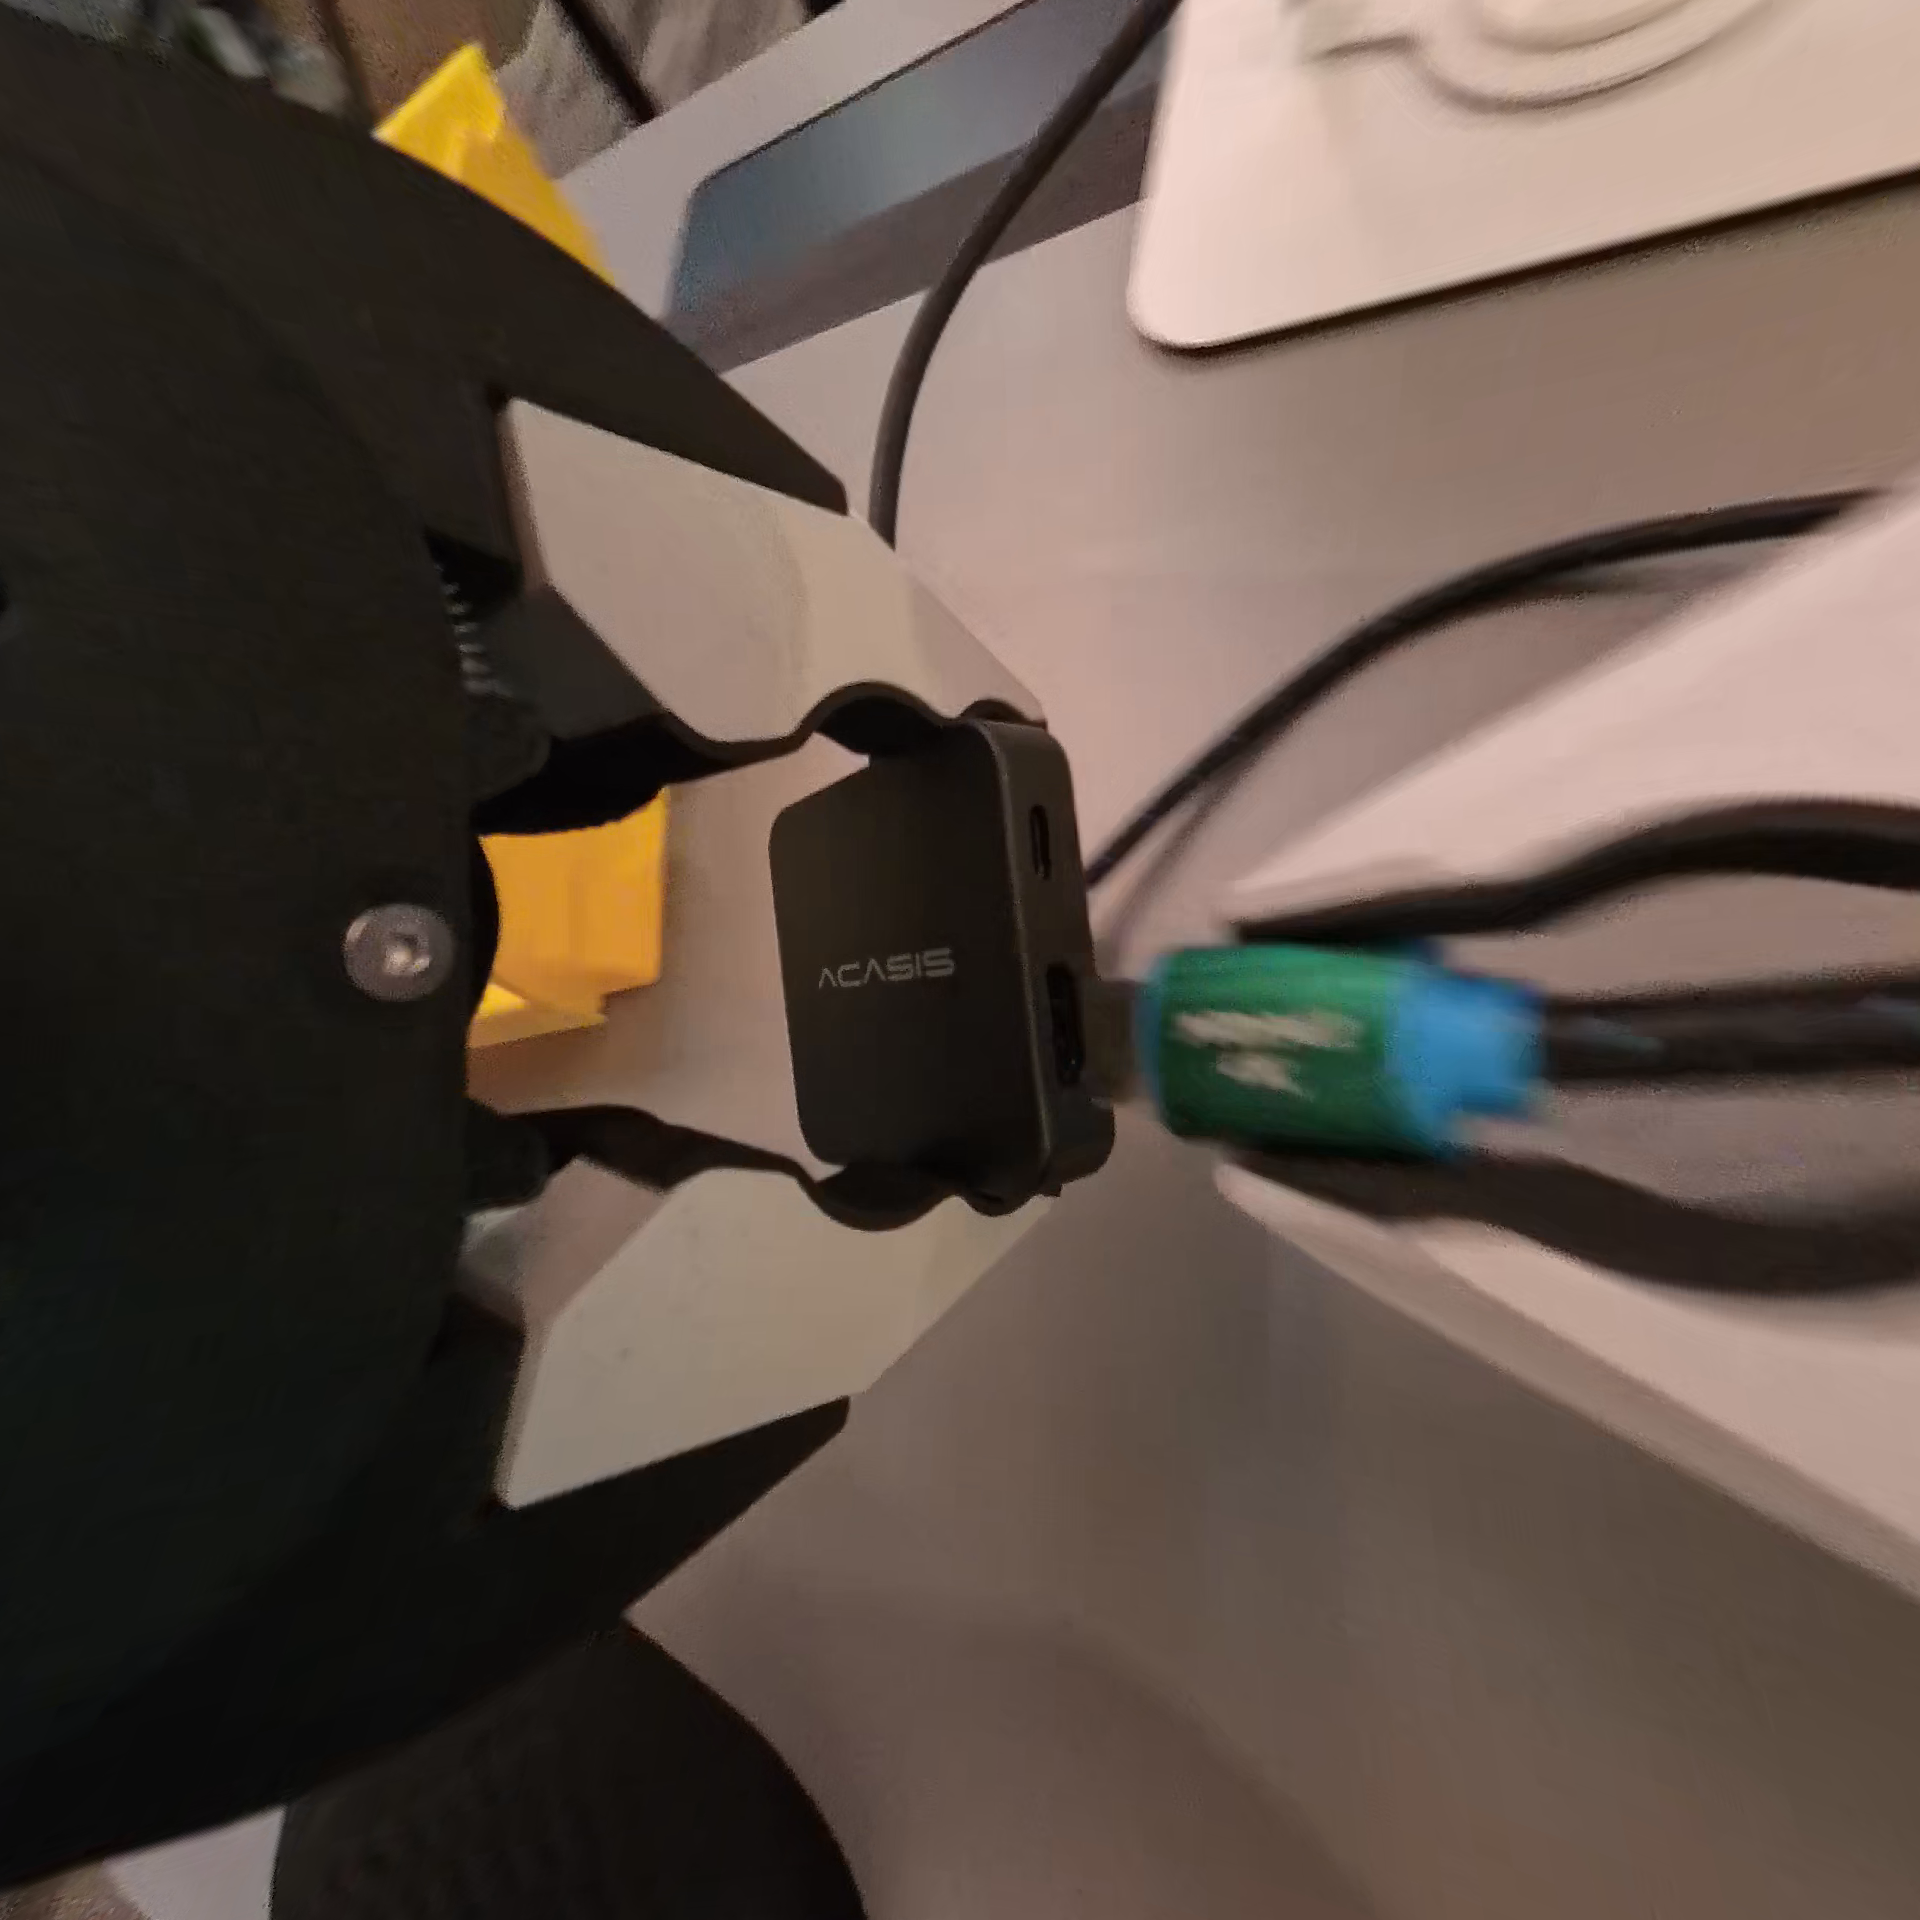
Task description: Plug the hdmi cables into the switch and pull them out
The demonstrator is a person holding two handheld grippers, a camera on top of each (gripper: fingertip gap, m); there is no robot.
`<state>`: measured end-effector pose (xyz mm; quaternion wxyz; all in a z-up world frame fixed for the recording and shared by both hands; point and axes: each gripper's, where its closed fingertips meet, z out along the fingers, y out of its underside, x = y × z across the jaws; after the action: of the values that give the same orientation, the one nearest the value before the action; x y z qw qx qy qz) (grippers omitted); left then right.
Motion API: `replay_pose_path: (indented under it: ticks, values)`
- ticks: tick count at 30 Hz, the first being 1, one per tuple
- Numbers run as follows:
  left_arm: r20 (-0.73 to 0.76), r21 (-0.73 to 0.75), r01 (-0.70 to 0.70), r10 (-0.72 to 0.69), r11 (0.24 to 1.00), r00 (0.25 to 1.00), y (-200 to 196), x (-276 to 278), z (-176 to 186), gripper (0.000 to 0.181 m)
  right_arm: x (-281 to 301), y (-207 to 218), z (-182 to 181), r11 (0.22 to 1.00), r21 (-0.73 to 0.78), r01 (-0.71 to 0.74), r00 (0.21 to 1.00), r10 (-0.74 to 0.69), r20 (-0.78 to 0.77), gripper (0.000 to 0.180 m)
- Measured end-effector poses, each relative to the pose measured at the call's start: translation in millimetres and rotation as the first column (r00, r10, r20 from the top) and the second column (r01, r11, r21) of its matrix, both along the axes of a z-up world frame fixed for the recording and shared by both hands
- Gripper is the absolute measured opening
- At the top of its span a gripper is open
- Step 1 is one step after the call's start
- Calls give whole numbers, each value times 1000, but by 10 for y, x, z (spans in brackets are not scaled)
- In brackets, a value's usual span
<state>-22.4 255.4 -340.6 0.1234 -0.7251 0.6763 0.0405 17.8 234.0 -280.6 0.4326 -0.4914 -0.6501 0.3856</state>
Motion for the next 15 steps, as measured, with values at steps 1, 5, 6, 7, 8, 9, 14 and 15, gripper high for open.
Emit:
replay_pose_path:
  ticks: [1, 5, 6, 7, 8, 9, 14, 15]
  values:
    - [-35, -6, -47, 46, 999, 998, 40, -149, -51, 79, 33, 48, 56, 1000, -5, 19, 1000, -19, -24, 19]
    - [62, -30, -73, 75, 997, 995, -42, -70, 6, 79, 92, 149, 75, 999, -22, 46, 998, -47, -38, 19]
    - [60, -11, -68, 69, 998, 996, -24, -51, 20, 79, 73, 135, 62, 999, -30, 40, 998, -41, -36, 19]
    - [68, -10, -68, 68, 998, 995, -10, -36, 12, 79, 54, 107, 62, 999, -38, 31, 999, -32, -36, 19]
    - [81, -4, -62, 62, 998, 995, 13, -30, -11, 79, 39, 82, 83, 999, -47, 23, 999, -25, -41, 19]
    - [101, 11, -52, 51, 999, 994, 43, -21, -40, 79, 38, 70, 110, 999, -49, 21, 999, -23, -49, 19]
    - [160, 41, -30, 23, 999, 987, 173, 130, -138, 79, 154, 158, 215, 995, -101, 24, 995, -33, -89, 19]
    - [166, 45, -21, 13, 999, 986, 211, 173, -131, 79, 180, 176, 256, 993, -120, 19, 994, -32, -107, 19]
